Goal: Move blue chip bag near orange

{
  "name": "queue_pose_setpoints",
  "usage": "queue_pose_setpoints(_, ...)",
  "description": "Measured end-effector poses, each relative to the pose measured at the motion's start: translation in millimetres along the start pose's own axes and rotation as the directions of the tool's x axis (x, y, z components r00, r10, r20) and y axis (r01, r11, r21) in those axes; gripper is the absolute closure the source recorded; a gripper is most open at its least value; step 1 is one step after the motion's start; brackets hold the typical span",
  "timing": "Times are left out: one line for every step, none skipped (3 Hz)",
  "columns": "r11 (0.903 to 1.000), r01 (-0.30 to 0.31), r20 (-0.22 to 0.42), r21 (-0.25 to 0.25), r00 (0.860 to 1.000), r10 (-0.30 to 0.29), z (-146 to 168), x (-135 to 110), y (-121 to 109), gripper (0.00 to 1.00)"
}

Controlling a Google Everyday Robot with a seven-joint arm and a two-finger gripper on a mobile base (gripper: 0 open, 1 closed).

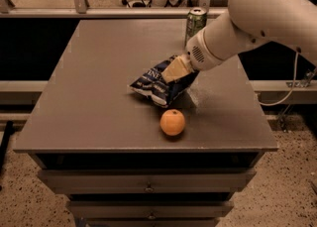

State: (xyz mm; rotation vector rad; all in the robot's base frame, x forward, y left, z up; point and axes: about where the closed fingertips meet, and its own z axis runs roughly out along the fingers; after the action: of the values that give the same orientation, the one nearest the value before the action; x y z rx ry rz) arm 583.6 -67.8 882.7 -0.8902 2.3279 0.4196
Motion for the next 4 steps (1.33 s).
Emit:
queue_pose_setpoints(0.9986,-0.052,-0.017,-0.004,0.998,0.052,2.4,13.2,3.9,0.84)
queue_pose_setpoints(0.9953,-0.097,-0.028,-0.009,0.995,0.096,8.0,21.0,7.1,0.61)
queue_pose_setpoints(0.9908,-0.135,-0.040,-0.008,0.990,0.135,12.2,26.9,9.5,0.30)
queue_pose_setpoints(0.9880,-0.154,-0.048,-0.001,0.987,0.154,12.1,31.2,9.9,0.07)
